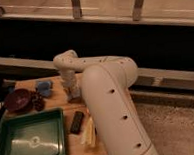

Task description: Wipe tray with towel

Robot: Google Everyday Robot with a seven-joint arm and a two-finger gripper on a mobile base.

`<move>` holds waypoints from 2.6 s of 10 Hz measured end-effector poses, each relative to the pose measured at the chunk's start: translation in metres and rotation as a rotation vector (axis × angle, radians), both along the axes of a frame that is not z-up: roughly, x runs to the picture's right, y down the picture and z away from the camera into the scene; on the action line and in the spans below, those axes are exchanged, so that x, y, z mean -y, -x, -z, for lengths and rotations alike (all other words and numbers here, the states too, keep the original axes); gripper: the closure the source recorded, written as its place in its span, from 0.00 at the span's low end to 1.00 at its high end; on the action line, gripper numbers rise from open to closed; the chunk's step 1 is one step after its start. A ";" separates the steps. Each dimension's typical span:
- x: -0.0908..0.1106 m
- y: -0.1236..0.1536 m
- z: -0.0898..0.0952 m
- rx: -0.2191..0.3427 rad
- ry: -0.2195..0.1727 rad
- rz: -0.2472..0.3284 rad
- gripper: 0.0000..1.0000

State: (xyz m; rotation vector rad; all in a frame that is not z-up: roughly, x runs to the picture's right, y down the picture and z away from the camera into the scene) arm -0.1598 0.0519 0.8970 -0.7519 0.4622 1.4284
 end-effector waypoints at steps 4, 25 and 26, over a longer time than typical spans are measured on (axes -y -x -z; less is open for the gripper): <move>0.021 0.043 0.080 0.178 0.022 -0.001 1.00; -0.181 0.178 0.234 0.501 0.387 0.151 1.00; -0.204 0.190 0.246 0.533 0.435 0.172 1.00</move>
